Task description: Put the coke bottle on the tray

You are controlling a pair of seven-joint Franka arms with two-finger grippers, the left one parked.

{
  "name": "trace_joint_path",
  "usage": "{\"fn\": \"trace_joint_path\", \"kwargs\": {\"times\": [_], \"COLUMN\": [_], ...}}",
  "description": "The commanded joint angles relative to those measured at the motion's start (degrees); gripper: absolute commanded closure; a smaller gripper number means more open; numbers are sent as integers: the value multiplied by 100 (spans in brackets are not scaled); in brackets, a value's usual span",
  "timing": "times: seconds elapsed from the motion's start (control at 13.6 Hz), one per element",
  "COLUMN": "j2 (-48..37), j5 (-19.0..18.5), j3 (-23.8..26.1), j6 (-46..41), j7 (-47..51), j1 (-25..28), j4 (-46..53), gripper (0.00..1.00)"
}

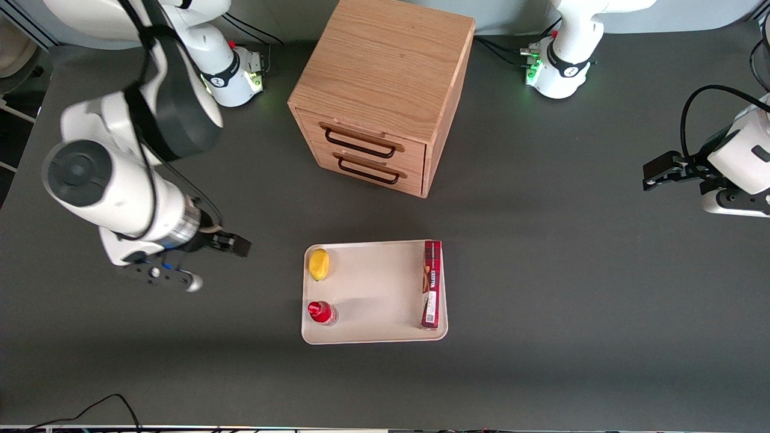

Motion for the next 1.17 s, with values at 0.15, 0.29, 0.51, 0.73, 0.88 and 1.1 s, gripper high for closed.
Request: {"fn": "trace_joint_path", "kwargs": {"times": [0.15, 0.29, 0.51, 0.73, 0.88, 1.1], "j2": [-1943, -2585, -2940, -2852, -2843, -2826], "j5": [368, 387, 387, 308, 299, 308], "j3": [94, 94, 234, 1050, 1070, 1070], "j6": [359, 500, 466, 483, 466, 413], "j7": [-964, -1325, -1915, -1924, -1915, -1906], "j1": [-780, -1168, -1651, -2362, -2321, -2303], "j4": [-2210, -2765, -3057, -2979, -2952, -2864], "gripper": [0, 0, 0, 0, 0, 0]}}
